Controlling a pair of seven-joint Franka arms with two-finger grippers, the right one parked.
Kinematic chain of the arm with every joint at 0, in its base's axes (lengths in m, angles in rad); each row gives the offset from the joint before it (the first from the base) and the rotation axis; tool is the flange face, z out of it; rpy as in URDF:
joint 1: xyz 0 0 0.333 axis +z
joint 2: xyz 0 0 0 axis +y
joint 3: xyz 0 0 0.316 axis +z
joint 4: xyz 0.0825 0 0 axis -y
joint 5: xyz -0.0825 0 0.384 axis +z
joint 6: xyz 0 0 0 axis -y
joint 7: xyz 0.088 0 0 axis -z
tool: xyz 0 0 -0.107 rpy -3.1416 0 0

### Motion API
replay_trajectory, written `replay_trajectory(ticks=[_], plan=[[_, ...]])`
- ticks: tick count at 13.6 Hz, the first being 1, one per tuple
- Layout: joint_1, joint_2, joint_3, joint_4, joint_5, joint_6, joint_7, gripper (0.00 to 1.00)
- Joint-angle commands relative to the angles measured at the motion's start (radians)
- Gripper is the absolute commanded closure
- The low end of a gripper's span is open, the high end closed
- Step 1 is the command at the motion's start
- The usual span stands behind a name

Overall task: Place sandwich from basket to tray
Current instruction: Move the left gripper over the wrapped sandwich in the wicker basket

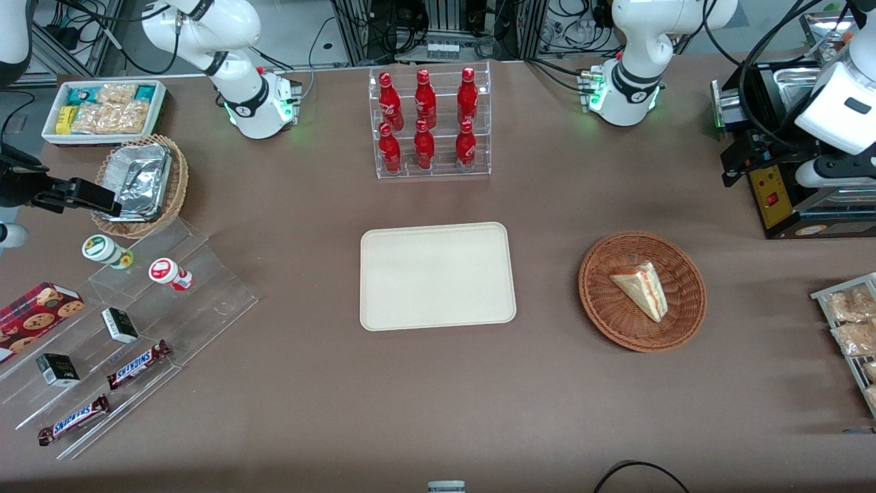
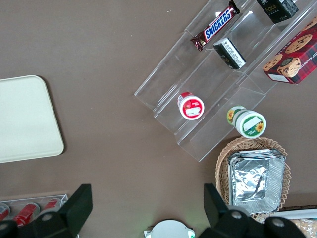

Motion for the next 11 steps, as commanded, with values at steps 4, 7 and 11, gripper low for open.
replay_trajectory(ticks=[4, 7, 11], plan=[[-0.005, 0.043, 0.010, 0.024, -0.015, 0.006, 0.054, 0.00], [-0.004, 0.112, 0.010, 0.024, -0.012, 0.059, 0.048, 0.00], [-0.005, 0.189, 0.011, -0.023, -0.004, 0.165, 0.027, 0.00]])
